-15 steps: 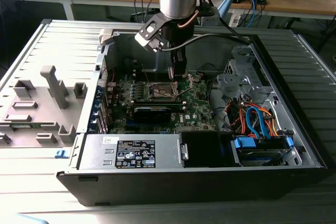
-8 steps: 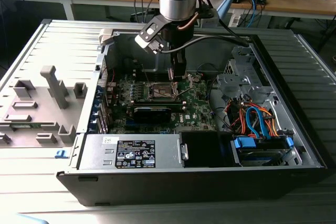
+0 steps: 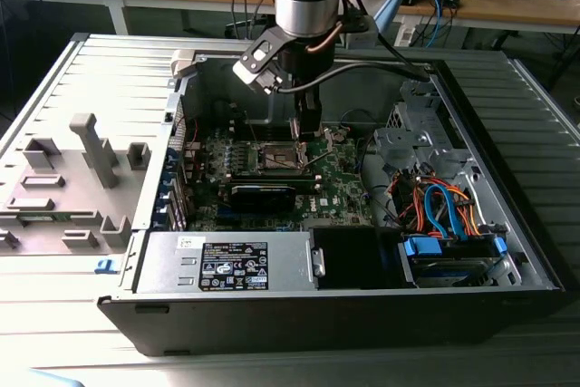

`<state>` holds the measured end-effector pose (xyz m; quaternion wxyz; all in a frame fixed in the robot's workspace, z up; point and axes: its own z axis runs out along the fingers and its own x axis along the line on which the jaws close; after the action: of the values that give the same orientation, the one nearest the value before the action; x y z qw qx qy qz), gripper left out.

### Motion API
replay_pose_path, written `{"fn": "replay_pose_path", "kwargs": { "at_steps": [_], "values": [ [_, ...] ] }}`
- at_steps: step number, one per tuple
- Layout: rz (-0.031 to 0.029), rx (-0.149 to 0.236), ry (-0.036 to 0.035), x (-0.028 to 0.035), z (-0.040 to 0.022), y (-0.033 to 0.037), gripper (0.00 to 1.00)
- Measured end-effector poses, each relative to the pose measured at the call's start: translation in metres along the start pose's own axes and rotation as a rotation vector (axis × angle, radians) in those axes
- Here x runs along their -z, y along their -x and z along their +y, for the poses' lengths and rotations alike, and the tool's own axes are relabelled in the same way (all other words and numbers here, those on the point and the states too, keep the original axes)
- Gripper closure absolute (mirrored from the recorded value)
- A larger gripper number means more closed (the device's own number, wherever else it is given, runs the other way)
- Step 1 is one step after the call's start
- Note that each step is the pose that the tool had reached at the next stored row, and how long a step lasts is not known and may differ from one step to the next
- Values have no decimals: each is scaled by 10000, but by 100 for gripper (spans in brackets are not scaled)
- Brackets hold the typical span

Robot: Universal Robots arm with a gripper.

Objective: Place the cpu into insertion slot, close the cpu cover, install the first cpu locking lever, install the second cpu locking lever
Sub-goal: 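Place the cpu into insertion slot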

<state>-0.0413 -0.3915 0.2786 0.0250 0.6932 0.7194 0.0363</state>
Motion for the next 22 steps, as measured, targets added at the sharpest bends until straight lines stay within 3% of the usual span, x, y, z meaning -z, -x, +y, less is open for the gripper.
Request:
{"fn": "replay_pose_path", "kwargs": {
  "at_steps": [4,6,22],
  "values": [
    [0,0,0,-6,-1,0,45],
    [0,0,-1,-98,-9,2,45],
    [-3,0,0,-143,-14,2,45]
  ]
}}
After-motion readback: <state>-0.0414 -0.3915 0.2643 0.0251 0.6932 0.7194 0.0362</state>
